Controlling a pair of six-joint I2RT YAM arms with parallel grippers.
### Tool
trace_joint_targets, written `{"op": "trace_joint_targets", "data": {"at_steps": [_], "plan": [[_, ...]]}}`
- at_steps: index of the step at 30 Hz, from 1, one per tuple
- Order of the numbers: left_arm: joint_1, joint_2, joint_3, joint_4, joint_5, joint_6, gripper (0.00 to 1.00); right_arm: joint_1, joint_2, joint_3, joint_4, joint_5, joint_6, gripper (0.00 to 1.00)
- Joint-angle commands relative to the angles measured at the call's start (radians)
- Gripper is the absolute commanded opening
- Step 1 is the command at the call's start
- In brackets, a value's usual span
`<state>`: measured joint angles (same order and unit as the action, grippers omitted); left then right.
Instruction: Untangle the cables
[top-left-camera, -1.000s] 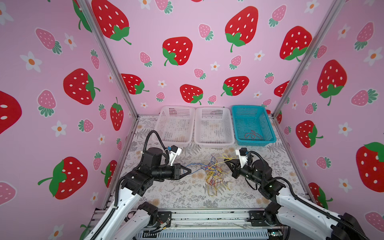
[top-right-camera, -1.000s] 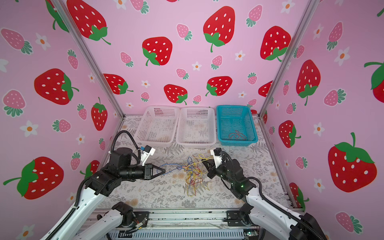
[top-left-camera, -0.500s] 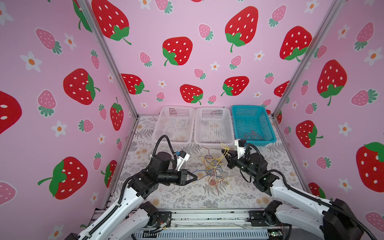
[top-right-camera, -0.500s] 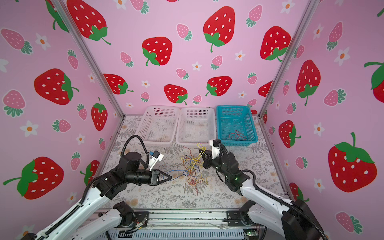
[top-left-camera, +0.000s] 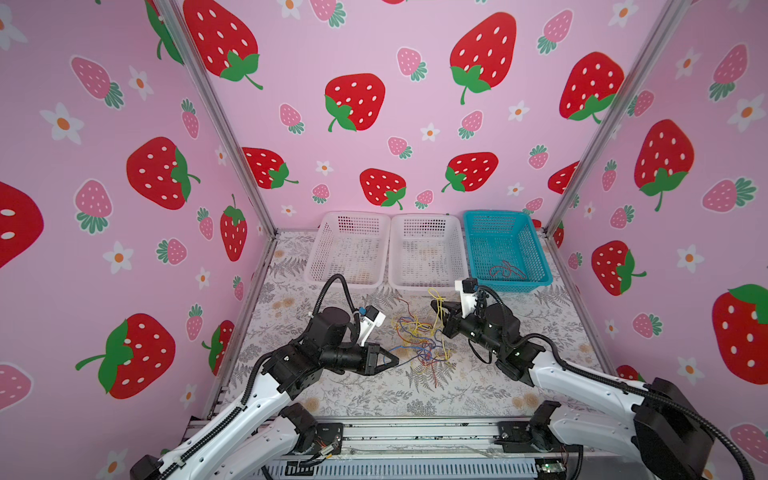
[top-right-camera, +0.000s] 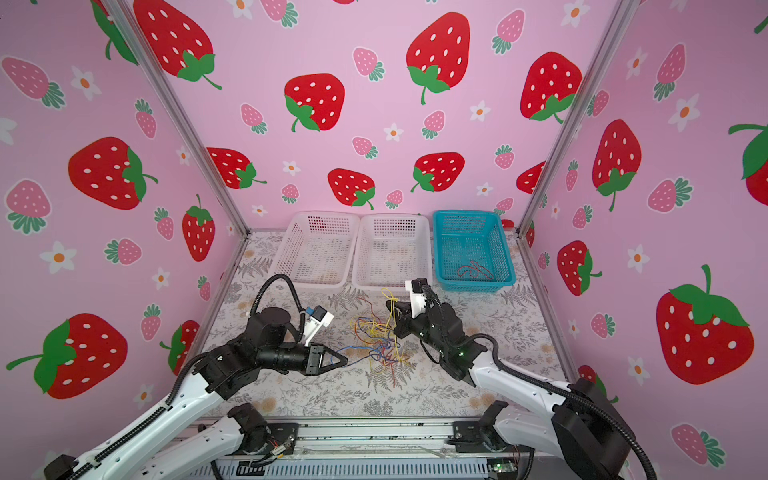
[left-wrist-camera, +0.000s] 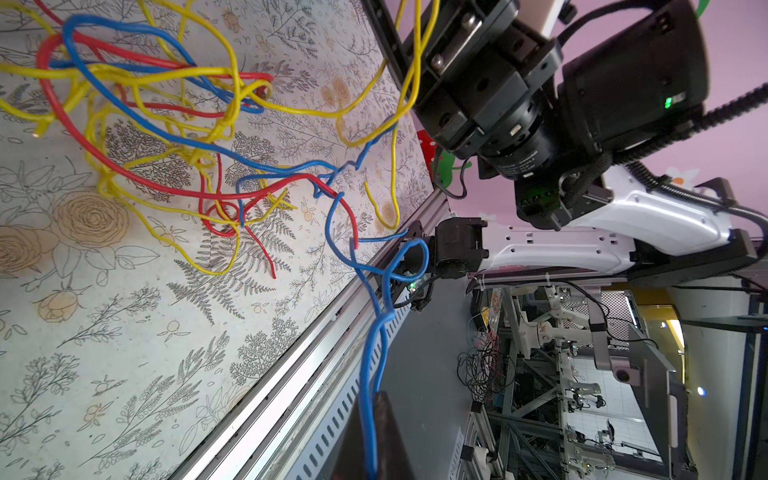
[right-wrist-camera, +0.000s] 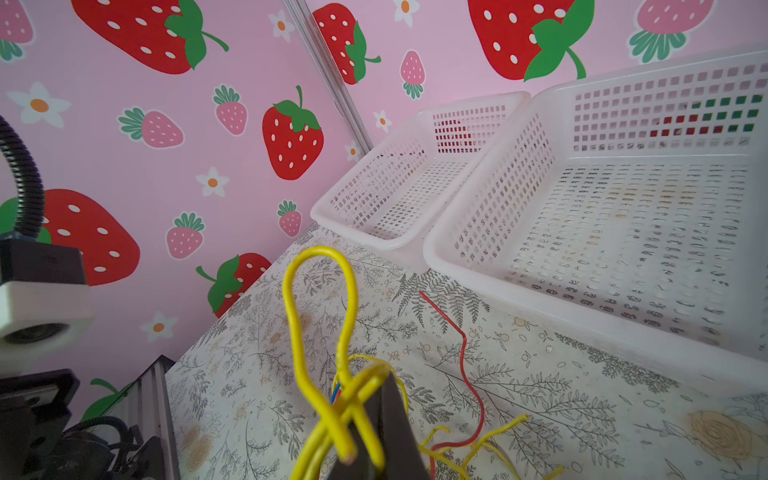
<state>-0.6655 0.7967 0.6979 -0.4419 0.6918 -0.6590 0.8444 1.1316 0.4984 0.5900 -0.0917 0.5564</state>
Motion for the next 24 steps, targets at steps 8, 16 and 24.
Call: {"op": "trace_joint_targets", "data": {"at_steps": [8, 16, 24], "plan": [[-0.046, -0.034, 0.036, -0.066, -0.022, 0.053, 0.0, -0.032, -0.043, 0.0, -0.051, 0.142, -0.032, 0.0], [-0.031, -0.057, 0.125, -0.307, -0.131, 0.189, 0.0, -0.218, -0.108, -0.073, -0.143, 0.049, 0.06, 0.0], [0.009, -0.007, 0.236, -0.343, -0.167, 0.261, 0.0, -0.295, -0.165, -0.106, -0.259, -0.031, 0.048, 0.0]]}}
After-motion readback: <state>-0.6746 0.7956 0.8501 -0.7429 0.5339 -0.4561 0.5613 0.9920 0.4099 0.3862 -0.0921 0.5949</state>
